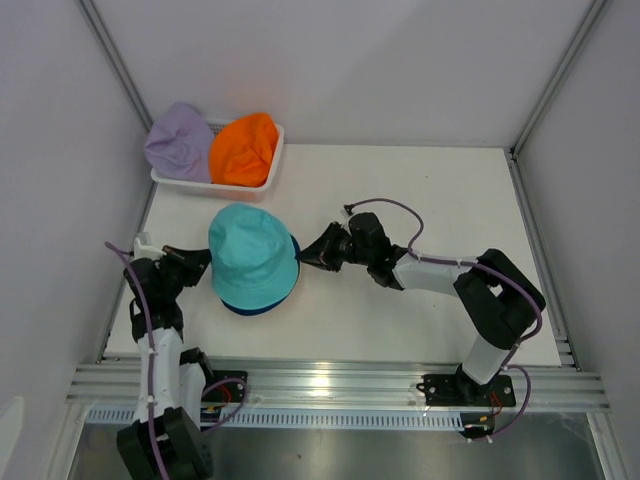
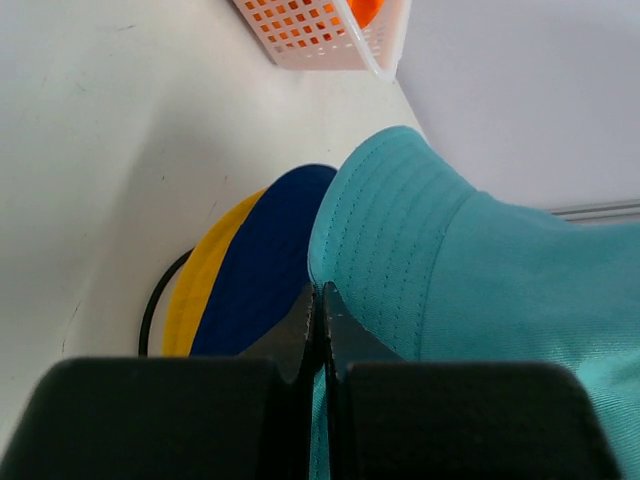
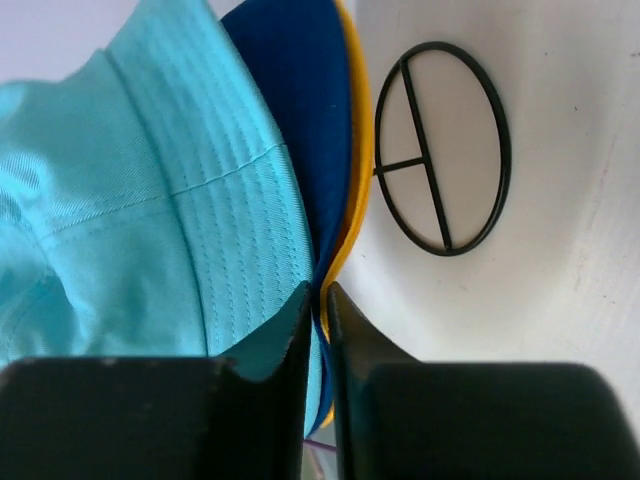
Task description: Stack the hats
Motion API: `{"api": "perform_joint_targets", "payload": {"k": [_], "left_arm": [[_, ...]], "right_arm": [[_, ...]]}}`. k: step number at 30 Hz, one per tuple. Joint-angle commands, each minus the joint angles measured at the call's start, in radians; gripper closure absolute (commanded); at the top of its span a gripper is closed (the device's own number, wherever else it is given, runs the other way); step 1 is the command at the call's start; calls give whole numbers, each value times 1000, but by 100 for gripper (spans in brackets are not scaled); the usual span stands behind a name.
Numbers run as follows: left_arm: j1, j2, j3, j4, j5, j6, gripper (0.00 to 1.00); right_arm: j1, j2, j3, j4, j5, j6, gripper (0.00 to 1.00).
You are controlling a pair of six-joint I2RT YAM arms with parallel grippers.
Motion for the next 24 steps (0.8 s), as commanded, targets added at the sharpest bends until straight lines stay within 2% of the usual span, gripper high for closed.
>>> {"api": "perform_joint_targets", "payload": {"k": [1, 2, 5, 10, 18, 24], "left_arm": [[-62, -78, -15, -149, -122, 57, 99], [-68, -98, -22, -179, -143, 48, 99], [-74, -160, -71, -223, -211, 13, 99], [-79, -189, -156, -229, -225, -26, 99], [-94, -186, -188, -282, -266, -35, 99], [-123, -268, -182, -361, -294, -18, 99]], "right_arm": [[7, 19, 9, 136, 35, 53, 89], [7, 24, 12, 135, 43, 50, 100], [-10, 36, 29, 122, 55, 22, 100], [-55, 64, 43, 118, 17, -17, 100], [-96, 97, 49, 116, -32, -43, 100], [-125, 120, 83, 113, -69, -48, 100]]}}
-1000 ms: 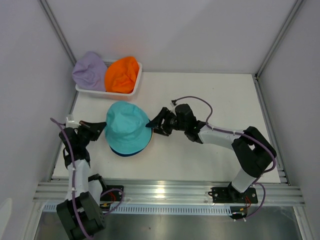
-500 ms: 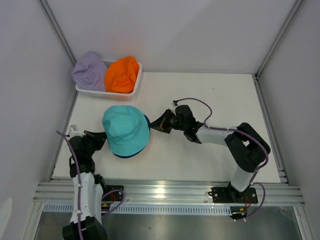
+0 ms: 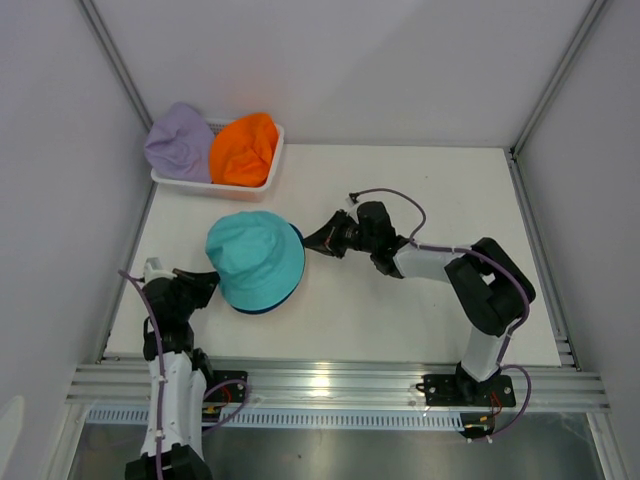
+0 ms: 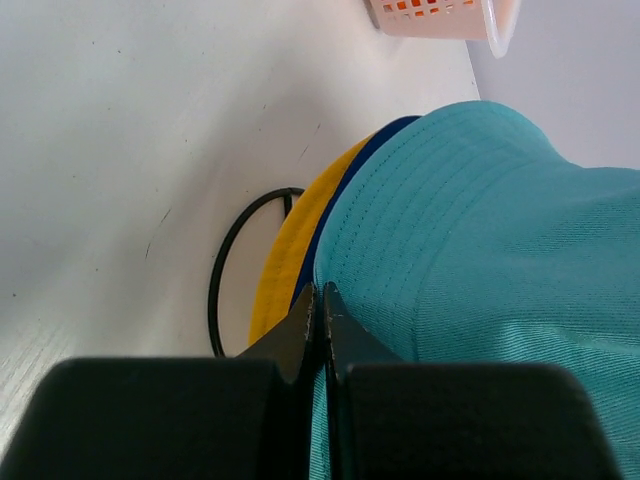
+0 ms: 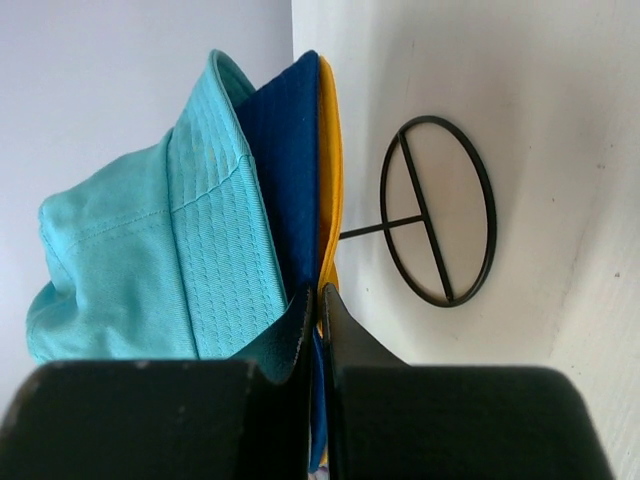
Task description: Stack the hats
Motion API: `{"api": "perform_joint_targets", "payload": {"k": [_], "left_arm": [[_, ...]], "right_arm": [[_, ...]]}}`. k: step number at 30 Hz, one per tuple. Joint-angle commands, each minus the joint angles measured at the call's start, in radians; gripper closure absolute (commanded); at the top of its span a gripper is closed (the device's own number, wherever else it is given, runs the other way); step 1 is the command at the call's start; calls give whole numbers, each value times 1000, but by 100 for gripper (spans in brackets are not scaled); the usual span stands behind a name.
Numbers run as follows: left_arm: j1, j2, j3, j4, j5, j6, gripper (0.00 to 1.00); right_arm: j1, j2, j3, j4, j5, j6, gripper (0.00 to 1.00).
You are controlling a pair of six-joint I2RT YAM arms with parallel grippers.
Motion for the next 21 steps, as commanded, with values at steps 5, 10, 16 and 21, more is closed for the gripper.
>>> {"api": "perform_joint_targets", "payload": {"k": [5, 10, 16, 21], "left_arm": [[-17, -99, 7, -248, -57, 67, 98], [-27, -87, -1, -309, -103, 55, 99], [-27, -103, -6, -292, -95, 49, 65], [-27, -120, 151, -381, -182, 96, 26]], "right_arm": [[-38, 26, 85, -22, -43, -58, 94], [-48, 0, 126, -66, -58, -88, 73], [-60, -27, 174, -160, -90, -159, 48], [-94, -61, 270, -319, -84, -298, 46]]}}
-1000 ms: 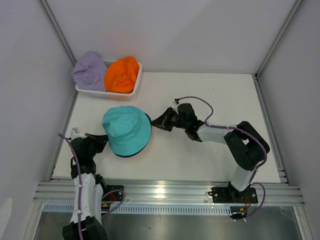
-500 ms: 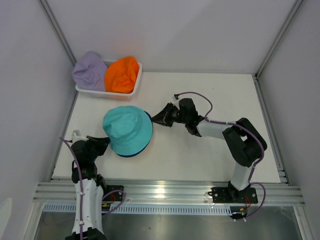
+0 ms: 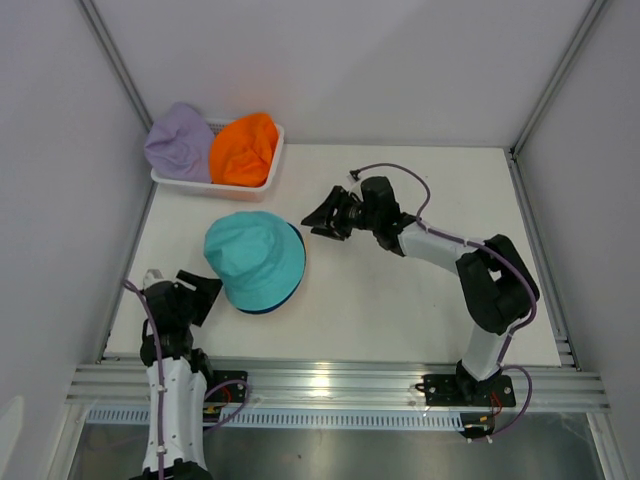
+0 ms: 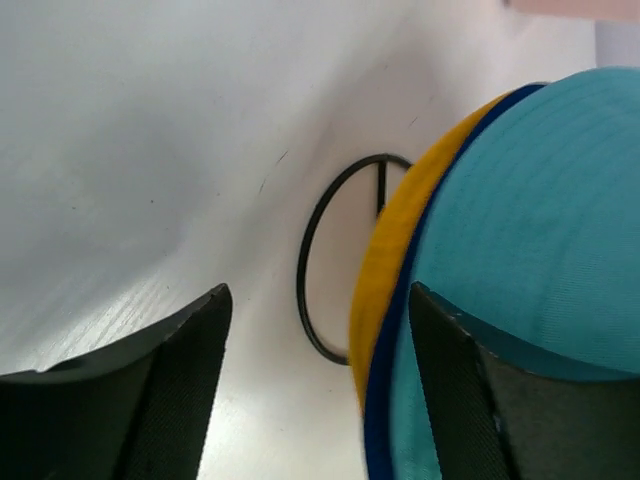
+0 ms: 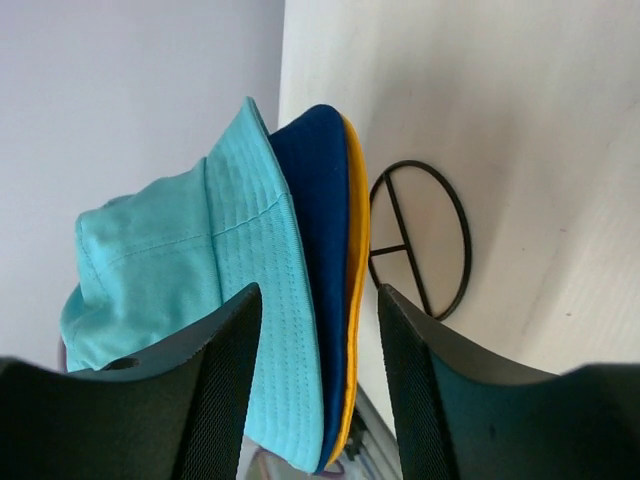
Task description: Stack the hats
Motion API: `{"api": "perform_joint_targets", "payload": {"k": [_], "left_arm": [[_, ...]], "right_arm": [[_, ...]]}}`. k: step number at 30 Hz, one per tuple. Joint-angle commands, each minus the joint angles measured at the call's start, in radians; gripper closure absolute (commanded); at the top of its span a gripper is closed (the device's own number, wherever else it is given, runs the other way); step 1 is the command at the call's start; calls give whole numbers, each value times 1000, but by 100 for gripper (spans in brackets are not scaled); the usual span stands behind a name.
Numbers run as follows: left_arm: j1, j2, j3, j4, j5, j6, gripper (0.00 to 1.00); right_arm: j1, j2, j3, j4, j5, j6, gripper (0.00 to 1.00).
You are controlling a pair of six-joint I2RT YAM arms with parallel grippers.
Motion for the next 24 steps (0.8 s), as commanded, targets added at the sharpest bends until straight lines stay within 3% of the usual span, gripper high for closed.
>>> {"api": "perform_joint_targets", "payload": {"k": [1, 6, 10, 15, 19, 24], "left_arm": [[-6, 5, 212, -74, -94, 63, 24], [-6, 153, 416, -115, -215, 152, 20], [-4, 274, 547, -82, -254, 199, 18], [-3, 392, 616, 42, -88, 232, 20], [-3, 476, 668, 68, -122, 259, 18], [-3, 634, 795, 139, -48, 299, 18]], "right_arm": [[-27, -72, 117, -128, -6, -153, 46], [-46, -78, 350, -413, 75, -338, 45], [-47, -77, 421, -451, 108, -380, 43], [-4, -57, 374, -444, 52, -323, 47], [78, -108, 161, -346, 60, -251, 48], [153, -85, 97, -383, 150, -296, 53]]}}
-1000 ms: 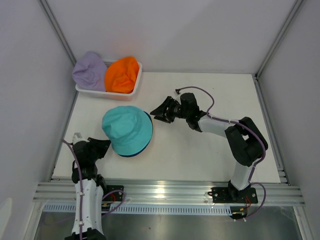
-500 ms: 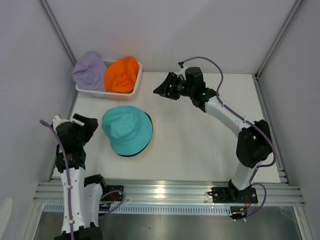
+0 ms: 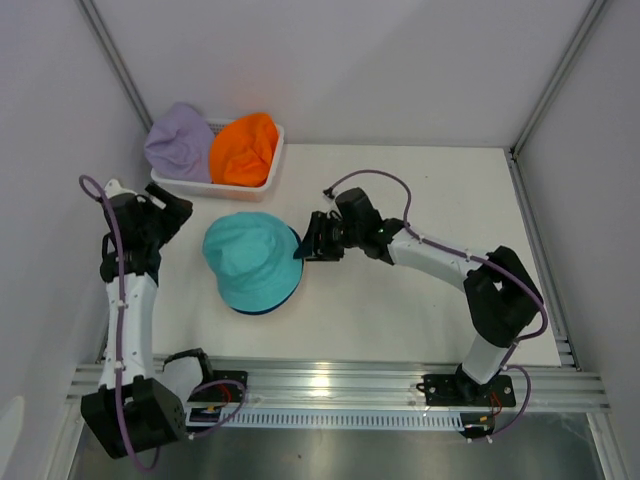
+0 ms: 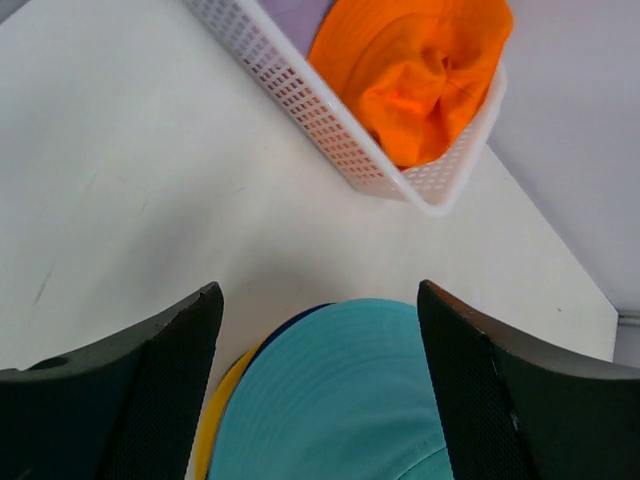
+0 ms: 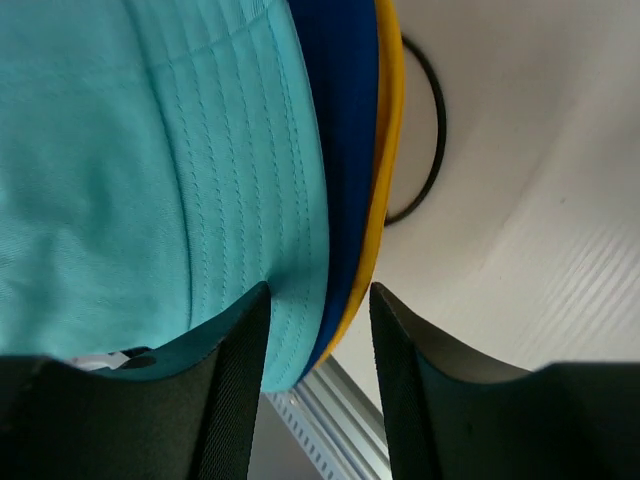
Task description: Stack the hats
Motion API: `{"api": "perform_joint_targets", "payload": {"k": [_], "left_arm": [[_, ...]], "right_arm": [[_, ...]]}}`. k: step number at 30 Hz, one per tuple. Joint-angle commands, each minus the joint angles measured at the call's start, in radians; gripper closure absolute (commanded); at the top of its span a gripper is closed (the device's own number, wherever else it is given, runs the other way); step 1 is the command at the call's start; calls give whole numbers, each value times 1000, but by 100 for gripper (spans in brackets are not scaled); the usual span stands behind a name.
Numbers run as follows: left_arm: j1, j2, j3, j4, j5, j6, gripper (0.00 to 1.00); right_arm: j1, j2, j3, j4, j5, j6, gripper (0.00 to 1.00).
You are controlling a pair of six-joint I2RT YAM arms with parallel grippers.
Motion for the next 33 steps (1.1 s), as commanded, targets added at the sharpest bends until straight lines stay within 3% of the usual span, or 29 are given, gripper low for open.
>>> {"api": "perform_joint_targets", "payload": {"k": [1, 3, 9, 11, 15, 21, 26, 33], "left_arm": [[-1, 109, 138, 127, 110, 63, 18], [-3, 175, 186, 153, 146, 89, 16], [-56, 522, 605, 40, 213, 244, 16], [-109, 667, 785, -3, 183, 296, 17], [-225, 883, 1005, -41, 143, 360, 16], [-306, 1226, 1445, -221, 89, 385, 8], [-339, 1332, 1472, -212, 29, 350, 0], [-380, 1446, 1510, -172, -86, 299, 0]], "right_arm": [[7, 0, 3, -6, 51, -26, 54], [-42, 17, 7, -10, 36, -25, 55], [-197, 51, 154, -39, -30, -58, 52], [-272, 92, 234, -106, -67, -109, 50], [-370, 132, 386, -200, -50, -181, 49], [-490, 125, 373, -126, -38, -176, 48], [-524, 132, 302, -53, -40, -149, 48], [-560, 209, 342, -53, -102, -133, 48]]}}
